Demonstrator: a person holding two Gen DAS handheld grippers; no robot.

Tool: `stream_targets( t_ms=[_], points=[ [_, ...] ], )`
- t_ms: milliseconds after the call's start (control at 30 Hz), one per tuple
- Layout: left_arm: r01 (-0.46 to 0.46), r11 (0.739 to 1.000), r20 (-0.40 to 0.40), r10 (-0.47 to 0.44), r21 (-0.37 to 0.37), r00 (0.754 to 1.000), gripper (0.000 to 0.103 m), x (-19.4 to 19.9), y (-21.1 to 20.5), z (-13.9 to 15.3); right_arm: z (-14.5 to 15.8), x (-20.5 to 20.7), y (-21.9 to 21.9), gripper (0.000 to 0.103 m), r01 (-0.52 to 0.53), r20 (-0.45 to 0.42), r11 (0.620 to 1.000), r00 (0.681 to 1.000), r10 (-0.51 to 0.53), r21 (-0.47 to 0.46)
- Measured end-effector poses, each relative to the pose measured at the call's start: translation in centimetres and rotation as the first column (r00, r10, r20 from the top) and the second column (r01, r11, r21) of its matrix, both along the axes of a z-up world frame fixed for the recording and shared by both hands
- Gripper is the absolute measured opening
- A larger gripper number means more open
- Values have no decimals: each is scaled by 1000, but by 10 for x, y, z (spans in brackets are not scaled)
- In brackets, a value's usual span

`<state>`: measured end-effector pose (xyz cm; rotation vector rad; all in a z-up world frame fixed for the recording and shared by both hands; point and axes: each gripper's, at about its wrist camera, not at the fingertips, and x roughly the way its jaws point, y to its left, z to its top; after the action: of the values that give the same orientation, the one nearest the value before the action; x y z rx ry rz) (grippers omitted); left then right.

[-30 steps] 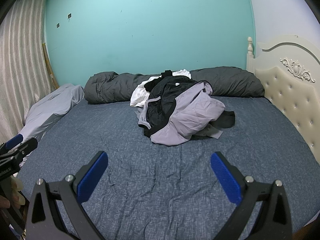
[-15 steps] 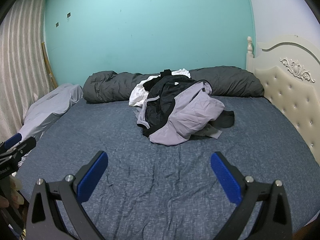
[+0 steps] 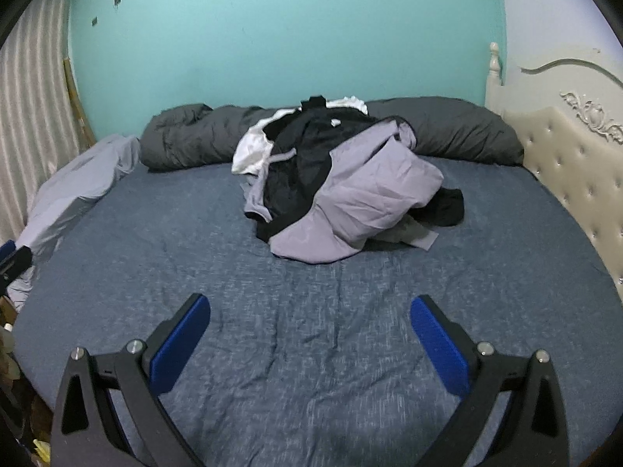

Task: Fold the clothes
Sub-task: 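Reach the right tool into the pile and grasp the lavender-black jacket hem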

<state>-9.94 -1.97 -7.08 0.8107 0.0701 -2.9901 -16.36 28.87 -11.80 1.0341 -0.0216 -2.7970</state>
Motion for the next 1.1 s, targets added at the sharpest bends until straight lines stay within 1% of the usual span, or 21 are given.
stream_targets(
  t_ms=[133, 233, 300, 333, 400, 467, 533, 567, 667, 767, 867, 933, 967, 1000, 1033, 1100],
  points=[
    [-26, 999, 26, 26, 26, 999, 103, -24, -9, -37, -34, -51, -6, 103, -17, 10, 1000, 1000, 17, -5],
    [-47, 998, 46, 44, 45, 998, 103, -42, -16, -64, -56, -86, -10, 103, -7, -5, 1000, 1000, 7, 27],
    [-60, 997, 59, 57, 58, 997, 103, -54, -21, -83, -73, -111, -15, 103, 0, 8, 999, 1000, -1, 51],
    [-67, 996, 66, 63, 64, 996, 103, -60, -23, -92, -79, -121, -17, 103, 5, 17, 999, 1000, -6, 48],
    [-81, 994, 80, 75, 76, 994, 103, -71, -28, -110, -97, -145, -21, 103, 17, 54, 999, 998, -19, 26],
    [-95, 992, 94, 87, 88, 992, 103, -83, -32, -129, -119, -171, -27, 103, 33, 110, 999, 993, -32, -6],
    [-109, 989, 108, 98, 100, 989, 103, -95, -37, -147, -138, -194, -35, 103, 53, 162, 998, 985, -49, -15],
    [-116, 988, 115, 104, 106, 988, 103, -101, -39, -156, -145, -201, -39, 103, 52, 173, 998, 984, -47, -24],
    [-137, 983, 139, 119, 126, 983, 103, -104, -47, -181, -165, -221, -56, 99, 38, 178, 999, 983, -33, -28],
    [-158, 977, 164, 133, 145, 977, 103, -104, -54, -205, -184, -244, -77, 95, -6, 177, 1000, 984, 7, -7],
    [-169, 970, 192, 135, 174, 972, 103, -106, -63, -222, -204, -266, -93, 94, -7, 177, 1000, 984, 2, 29],
    [-171, 968, 188, 136, 182, 973, 103, -105, -67, -224, -216, -278, -101, 91, -6, 189, 999, 982, -1, 36],
    [-172, 969, 183, 139, 177, 973, 103, -105, -68, -224, -223, -284, -104, 84, -7, 203, 999, 979, -1, 38],
    [-173, 970, 178, 142, 172, 974, 103, -104, -69, -224, -230, -290, -108, 72, -11, 216, 999, 976, 1, 45],
    [-177, 970, 178, 147, 168, 973, 103, -103, -71, -225, -236, -293, -112, 67, -19, 226, 998, 974, 5, 59],
    [-187, 967, 185, 155, 171, 970, 103, -102, -74, -228, -242, -295, -117, 46, -37, 228, 995, 974, 16, 89]
  ],
)
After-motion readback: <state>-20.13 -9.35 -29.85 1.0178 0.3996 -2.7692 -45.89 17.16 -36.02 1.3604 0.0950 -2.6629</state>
